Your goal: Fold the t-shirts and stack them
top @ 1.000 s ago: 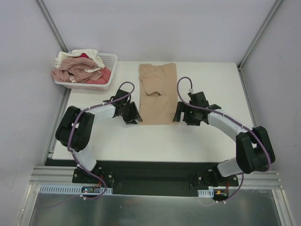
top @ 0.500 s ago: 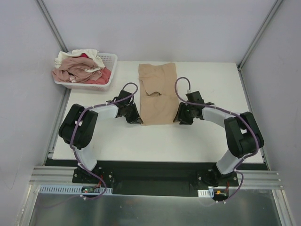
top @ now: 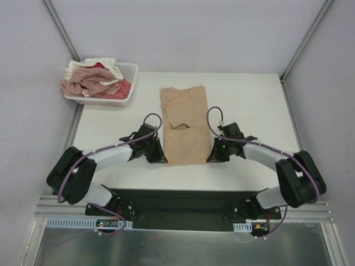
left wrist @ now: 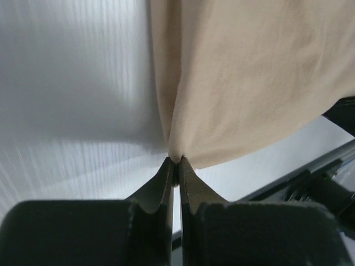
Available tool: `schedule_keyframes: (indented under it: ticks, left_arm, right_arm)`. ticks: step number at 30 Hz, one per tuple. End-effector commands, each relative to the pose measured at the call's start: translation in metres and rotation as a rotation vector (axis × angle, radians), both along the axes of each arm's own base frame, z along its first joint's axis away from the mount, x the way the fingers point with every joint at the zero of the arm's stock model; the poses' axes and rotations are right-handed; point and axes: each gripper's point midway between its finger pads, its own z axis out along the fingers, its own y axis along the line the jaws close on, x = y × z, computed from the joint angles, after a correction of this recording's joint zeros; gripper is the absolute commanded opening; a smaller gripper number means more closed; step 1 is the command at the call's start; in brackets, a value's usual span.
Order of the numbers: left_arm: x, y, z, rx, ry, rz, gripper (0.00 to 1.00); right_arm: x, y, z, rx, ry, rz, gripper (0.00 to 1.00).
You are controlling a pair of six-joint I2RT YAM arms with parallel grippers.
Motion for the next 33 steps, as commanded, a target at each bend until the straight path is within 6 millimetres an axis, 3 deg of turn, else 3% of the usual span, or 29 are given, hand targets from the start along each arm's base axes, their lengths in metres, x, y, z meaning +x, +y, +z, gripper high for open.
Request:
schedule_keyframes:
  ticks: [1,5,6,10,12,14,15,18,22,25,28,33]
  left_arm:
    - [-0.052,0.002,0.014,0.027,0.008,0.004,0.0]
    - [-0.091,0.005,0.027,0.008,0.009,0.029,0.0]
    - [-0.097,-0.001,0.043,-0.054,-0.016,0.031,0.0]
    - [-0.101,-0.003,0.077,-0.117,-0.119,0.005,0.0]
    - [-0.098,-0.008,0.101,-0.153,-0.174,-0.032,0.0]
    - [-0.092,-0.015,0.126,-0.181,-0.228,-0.057,0.0]
    - [-0.089,-0.016,0.131,-0.174,-0.253,-0.079,0.0]
    - [-0.072,-0.02,0.151,-0.144,-0.332,-0.085,0.0]
    - [-0.035,-0.019,0.182,-0.089,-0.458,-0.002,0.0]
    - [-0.014,-0.018,0.191,-0.065,-0.484,0.027,0.0]
    - [0.006,-0.015,0.189,-0.04,-0.47,0.044,0.0]
    - [0.04,-0.003,0.182,0.001,-0.446,0.093,0.0]
  right_arm:
    - [-0.068,-0.007,0.012,-0.031,0.08,0.057,0.01]
    - [-0.109,-0.023,0.03,-0.058,0.127,0.024,0.01]
    - [-0.115,-0.026,0.037,-0.058,0.13,0.017,0.01]
    - [-0.131,-0.042,0.084,-0.04,0.045,0.017,0.01]
    - [-0.129,-0.044,0.112,-0.026,-0.02,0.037,0.01]
    - [-0.122,-0.046,0.125,-0.046,-0.065,0.049,0.01]
    - [-0.113,-0.045,0.141,-0.046,-0.12,0.065,0.01]
    - [-0.088,-0.042,0.16,-0.084,-0.187,0.053,0.01]
    - [-0.05,-0.044,0.19,-0.11,-0.305,-0.019,0.01]
    - [-0.03,-0.039,0.205,-0.08,-0.333,-0.036,0.01]
    - [-0.014,-0.038,0.212,-0.064,-0.333,-0.045,0.0]
    - [0.009,-0.029,0.208,-0.041,-0.294,-0.011,0.01]
